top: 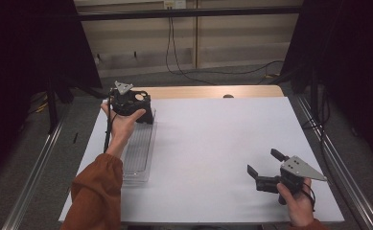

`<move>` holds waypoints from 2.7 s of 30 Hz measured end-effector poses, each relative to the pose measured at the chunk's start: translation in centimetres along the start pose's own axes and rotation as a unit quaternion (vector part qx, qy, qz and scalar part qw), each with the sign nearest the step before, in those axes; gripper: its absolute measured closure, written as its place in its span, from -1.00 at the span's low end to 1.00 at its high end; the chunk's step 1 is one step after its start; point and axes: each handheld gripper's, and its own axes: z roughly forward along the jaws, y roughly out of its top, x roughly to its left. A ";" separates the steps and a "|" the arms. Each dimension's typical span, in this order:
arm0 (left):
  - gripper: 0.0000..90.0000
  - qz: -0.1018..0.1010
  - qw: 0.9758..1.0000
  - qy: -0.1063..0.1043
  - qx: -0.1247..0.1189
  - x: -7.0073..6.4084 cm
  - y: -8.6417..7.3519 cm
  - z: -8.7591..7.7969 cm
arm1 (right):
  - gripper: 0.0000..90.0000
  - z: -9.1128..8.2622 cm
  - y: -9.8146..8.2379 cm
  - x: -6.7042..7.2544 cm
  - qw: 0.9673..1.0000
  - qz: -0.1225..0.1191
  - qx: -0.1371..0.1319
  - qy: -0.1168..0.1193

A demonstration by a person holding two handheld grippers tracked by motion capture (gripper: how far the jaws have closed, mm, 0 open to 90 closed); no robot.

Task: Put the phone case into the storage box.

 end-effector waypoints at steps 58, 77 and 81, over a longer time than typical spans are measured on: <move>-0.91 -0.017 0.999 -0.031 -0.032 0.8 0.0 1.2 | -1.00 0.1 -0.1 -0.1 1.000 0.003 0.003 0.006; -0.91 -0.016 0.996 -0.049 -0.070 1.1 0.4 0.8 | -1.00 0.1 -0.1 -0.1 1.000 0.002 0.003 0.006; -0.91 -0.013 0.996 -0.047 -0.076 1.2 0.9 0.6 | -1.00 0.1 -0.1 -0.1 1.000 0.002 0.003 0.005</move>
